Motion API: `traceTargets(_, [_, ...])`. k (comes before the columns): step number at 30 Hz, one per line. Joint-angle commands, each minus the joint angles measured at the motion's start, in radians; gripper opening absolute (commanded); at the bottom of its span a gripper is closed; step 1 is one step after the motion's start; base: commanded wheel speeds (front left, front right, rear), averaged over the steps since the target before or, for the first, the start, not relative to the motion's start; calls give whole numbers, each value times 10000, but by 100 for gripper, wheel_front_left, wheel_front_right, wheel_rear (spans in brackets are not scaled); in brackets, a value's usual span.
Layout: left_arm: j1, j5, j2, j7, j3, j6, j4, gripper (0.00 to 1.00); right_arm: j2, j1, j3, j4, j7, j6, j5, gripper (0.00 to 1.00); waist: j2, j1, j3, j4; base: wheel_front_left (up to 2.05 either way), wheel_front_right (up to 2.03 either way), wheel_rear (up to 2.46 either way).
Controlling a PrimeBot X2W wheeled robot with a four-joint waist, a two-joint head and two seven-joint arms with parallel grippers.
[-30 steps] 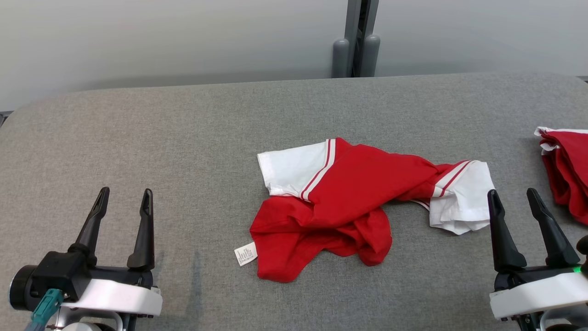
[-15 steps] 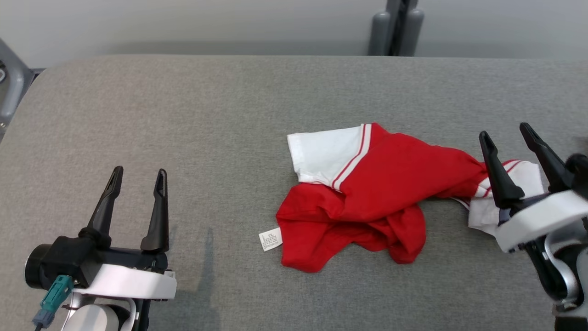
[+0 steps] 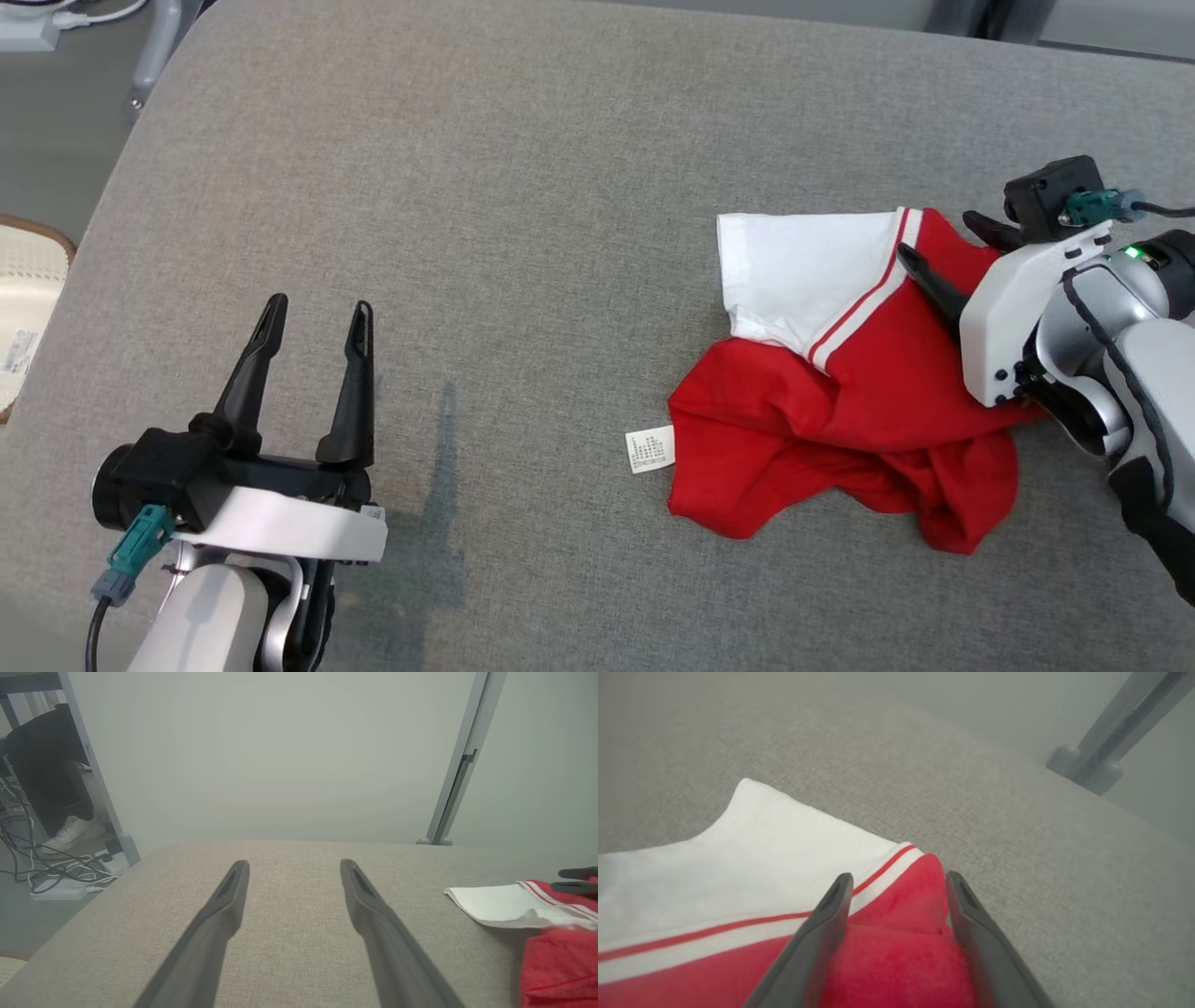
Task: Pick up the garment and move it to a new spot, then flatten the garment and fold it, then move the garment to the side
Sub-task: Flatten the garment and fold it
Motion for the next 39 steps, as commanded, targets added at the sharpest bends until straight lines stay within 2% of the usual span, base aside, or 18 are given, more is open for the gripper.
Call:
traceTargets(1, [-251, 71, -23, -65, 52, -94, 60, 100, -153, -315, 364, 379, 90, -2, 134, 100, 0, 0, 245, 235, 0, 0, 0])
traceTargets(8, [-475, 384, -396, -66, 481, -454, 229, 100, -82, -1324, 1933, 2312, 764, -2, 1110, 100, 0, 0, 495, 308, 0, 0, 0])
traceTargets(9, [-489, 418, -448, -67, 539, -502, 249, 100, -89, -1426, 2052, 2405, 725, -2, 1260, 65, 0, 0, 501, 288, 0, 0, 0])
traceTargets(10, [-501, 462, -484, -67, 598, -544, 266, 100, -63, -1491, 2139, 2420, 625, -2, 1440, 38, 0, 0, 503, 261, 0, 0, 0])
traceTargets(11, [-505, 497, -511, -66, 664, -569, 287, 100, -49, -1575, 2197, 2405, 533, -2, 1559, 0, 0, 0, 491, 225, 0, 0, 0])
traceTargets(20, [-364, 862, -672, -67, 1160, -837, 314, 100, -326, -2346, 2254, 1409, -986, -2, 2246, 0, 0, 0, 306, -334, 0, 0, 0])
traceTargets(30, [-99, 1110, -587, -68, 1525, -944, 287, 100, -757, -2351, 1155, -734, -2650, 0, 2128, 0, 0, 0, -74, -1198, 0, 0, 0])
traceTargets(35, [30, 1168, -509, -68, 1649, -879, 201, 100, -1150, -735, 267, -2379, -2812, -2, 1897, 0, 0, 0, -245, -1668, 0, 0, 0])
traceTargets(39, [151, 1182, -454, -68, 1704, -840, 154, 100, -1162, 1492, -745, -3161, -2814, -2, 1840, 0, 0, 0, -353, -1944, 0, 0, 0])
